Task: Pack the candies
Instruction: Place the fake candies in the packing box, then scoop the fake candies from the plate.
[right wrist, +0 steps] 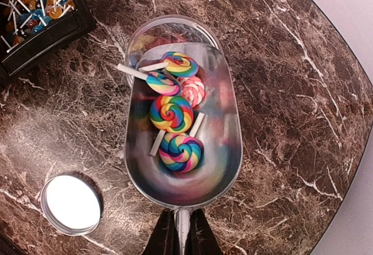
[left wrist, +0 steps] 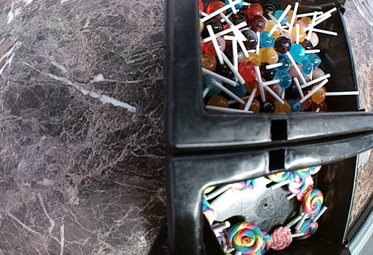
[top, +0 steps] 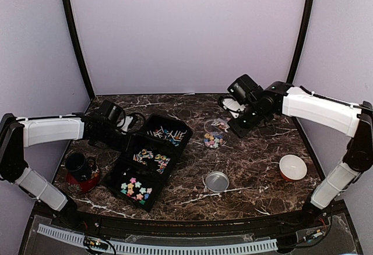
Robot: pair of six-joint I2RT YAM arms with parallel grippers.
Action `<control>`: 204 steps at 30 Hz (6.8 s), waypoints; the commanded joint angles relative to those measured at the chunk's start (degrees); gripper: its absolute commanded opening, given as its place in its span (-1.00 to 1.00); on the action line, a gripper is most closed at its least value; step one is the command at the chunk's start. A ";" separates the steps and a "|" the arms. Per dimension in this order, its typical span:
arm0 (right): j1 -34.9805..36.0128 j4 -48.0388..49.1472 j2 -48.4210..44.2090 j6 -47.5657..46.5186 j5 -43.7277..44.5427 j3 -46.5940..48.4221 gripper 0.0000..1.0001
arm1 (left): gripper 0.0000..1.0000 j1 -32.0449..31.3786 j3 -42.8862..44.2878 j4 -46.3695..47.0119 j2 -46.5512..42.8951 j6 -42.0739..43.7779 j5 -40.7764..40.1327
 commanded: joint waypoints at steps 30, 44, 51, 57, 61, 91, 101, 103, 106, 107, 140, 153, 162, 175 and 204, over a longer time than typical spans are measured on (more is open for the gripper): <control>0.73 -20.30 13.48 -2.93 6.82 20.64 -1.00 | -1.00 0.26 3.91 3.38 -1.09 -1.80 5.13; 5.11 -22.84 15.86 -4.69 15.24 25.61 -1.00 | -1.00 0.24 3.99 3.35 -1.55 -1.74 5.30; 7.19 -23.31 14.99 -6.11 16.71 24.57 -1.00 | -1.00 0.24 3.96 3.32 -1.63 -1.75 4.96; 8.68 -23.06 14.25 -6.86 18.31 22.49 -1.00 | -1.00 0.21 3.93 3.31 -1.55 -1.71 4.95; 9.73 -22.82 13.94 -7.68 20.74 21.98 -1.00 | -1.00 0.22 3.96 3.29 -1.47 -1.71 4.87; 24.08 -18.39 11.83 -16.17 18.55 29.46 -1.00 | -1.00 0.31 4.11 3.22 -0.44 -1.74 5.78; 28.02 -11.39 11.57 -15.76 20.13 32.67 -1.00 | -1.00 2.06 2.58 7.79 3.17 -5.56 19.41; 27.98 -6.47 8.85 -15.12 20.15 30.37 -1.00 | -1.00 3.23 1.53 10.20 3.98 -7.63 23.18; 27.82 -0.63 5.23 -13.89 20.27 26.62 -1.00 | -1.00 6.11 -1.92 18.23 5.76 -13.97 32.23; 27.68 0.49 4.48 -13.45 20.13 25.83 -1.00 | -1.00 7.01 -3.14 20.75 6.94 -16.23 35.28; 29.03 -22.02 26.05 -14.36 10.62 37.89 -1.00 | -1.00 1.33 5.43 0.84 2.26 -0.90 4.58; 30.47 -21.59 33.28 -14.89 13.90 38.06 -1.00 | -1.00 -0.91 6.23 -0.45 2.64 0.24 2.51; 31.51 -19.24 40.17 -18.43 13.06 43.10 -1.00 | -1.00 -1.71 6.40 -0.03 2.91 0.57 4.31; 31.62 -8.71 41.82 -26.17 -2.01 39.28 -1.00 | -1.00 -2.56 6.12 1.18 2.32 0.95 6.48; 23.59 22.61 29.83 -23.61 -27.84 13.10 -1.00 | -1.00 -2.57 5.54 2.43 1.44 0.86 9.32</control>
